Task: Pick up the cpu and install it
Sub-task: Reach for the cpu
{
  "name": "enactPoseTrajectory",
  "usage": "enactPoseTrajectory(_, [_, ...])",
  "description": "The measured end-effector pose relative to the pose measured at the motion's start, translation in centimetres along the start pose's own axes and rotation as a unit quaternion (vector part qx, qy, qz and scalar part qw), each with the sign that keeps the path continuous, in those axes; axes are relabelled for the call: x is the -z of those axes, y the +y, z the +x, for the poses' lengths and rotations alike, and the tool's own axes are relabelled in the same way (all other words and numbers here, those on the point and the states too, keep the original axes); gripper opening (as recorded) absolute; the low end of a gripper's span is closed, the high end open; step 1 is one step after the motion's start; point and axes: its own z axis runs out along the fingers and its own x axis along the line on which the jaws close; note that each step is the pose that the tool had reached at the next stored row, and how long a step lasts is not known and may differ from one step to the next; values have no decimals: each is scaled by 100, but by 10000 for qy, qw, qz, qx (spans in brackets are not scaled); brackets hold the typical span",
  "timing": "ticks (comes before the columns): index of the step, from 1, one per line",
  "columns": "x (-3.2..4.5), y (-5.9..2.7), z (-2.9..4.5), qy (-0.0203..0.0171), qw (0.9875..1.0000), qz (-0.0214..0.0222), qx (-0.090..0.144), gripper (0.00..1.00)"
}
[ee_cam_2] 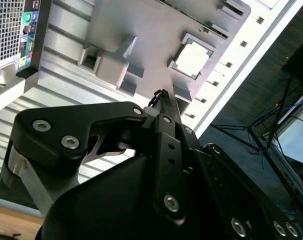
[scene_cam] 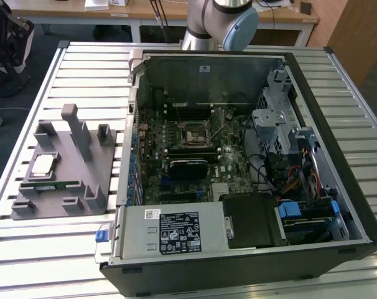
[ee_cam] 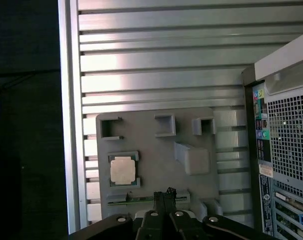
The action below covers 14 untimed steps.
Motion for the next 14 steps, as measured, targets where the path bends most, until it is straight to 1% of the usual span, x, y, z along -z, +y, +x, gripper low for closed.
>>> enactPoseTrajectory(6, [-6,-11,144,0,10000,0,0,11])
enactPoseTrajectory(14, [-17,-21,268,5,10000,1,0,11])
